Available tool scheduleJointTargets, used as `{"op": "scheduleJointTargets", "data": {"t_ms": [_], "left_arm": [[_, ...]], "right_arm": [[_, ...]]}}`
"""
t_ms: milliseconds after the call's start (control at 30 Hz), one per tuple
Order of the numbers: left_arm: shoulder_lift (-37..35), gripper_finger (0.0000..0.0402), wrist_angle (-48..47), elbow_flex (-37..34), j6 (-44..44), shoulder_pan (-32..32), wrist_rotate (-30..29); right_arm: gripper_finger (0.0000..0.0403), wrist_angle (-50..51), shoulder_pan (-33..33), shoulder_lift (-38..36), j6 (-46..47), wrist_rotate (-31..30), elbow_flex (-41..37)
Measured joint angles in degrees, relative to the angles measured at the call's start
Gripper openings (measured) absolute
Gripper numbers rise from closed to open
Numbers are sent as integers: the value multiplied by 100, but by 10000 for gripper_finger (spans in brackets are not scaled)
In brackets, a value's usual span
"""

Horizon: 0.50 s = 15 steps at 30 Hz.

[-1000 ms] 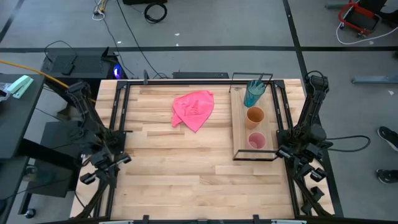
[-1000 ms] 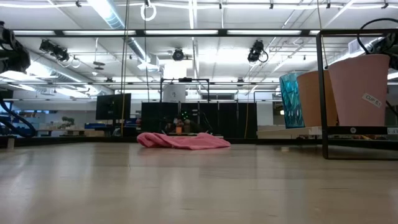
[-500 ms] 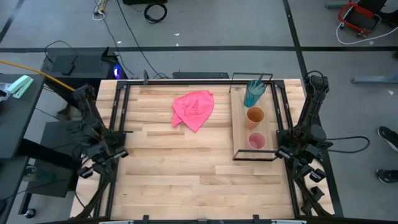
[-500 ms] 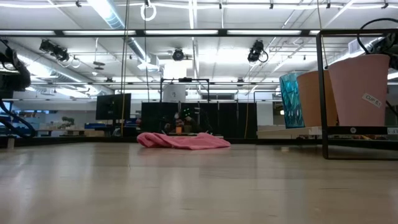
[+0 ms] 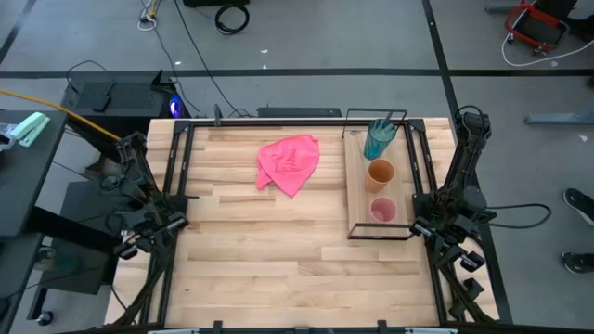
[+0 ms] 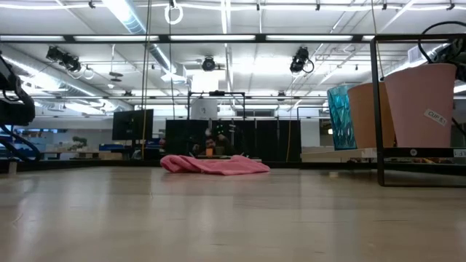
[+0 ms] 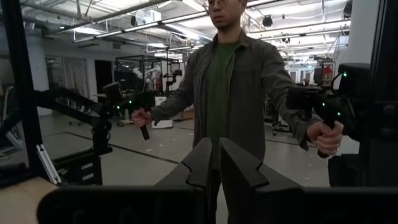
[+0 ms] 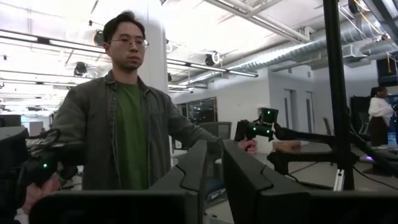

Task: Stack small to large cups/mugs on shelf
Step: Return to Home Position

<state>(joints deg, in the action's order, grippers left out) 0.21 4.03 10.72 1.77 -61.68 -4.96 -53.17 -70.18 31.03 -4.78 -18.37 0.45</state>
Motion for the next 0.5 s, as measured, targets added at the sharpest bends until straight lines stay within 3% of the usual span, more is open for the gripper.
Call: {"op": "scheduleJointTargets", "data": {"t_ms": [167,300,500], "left_arm": [[-4,35,269,-360,-123,-1,3],[5,38,1055,-976,-293,-1,-210],[79,40,1064,-1012,-265,12,-340]], "right_arm": [[57,15,-1,0,-185,0,0],[57,303,-1,0,-332,0,4],[57,794,0,4,-297,-33,4]]}}
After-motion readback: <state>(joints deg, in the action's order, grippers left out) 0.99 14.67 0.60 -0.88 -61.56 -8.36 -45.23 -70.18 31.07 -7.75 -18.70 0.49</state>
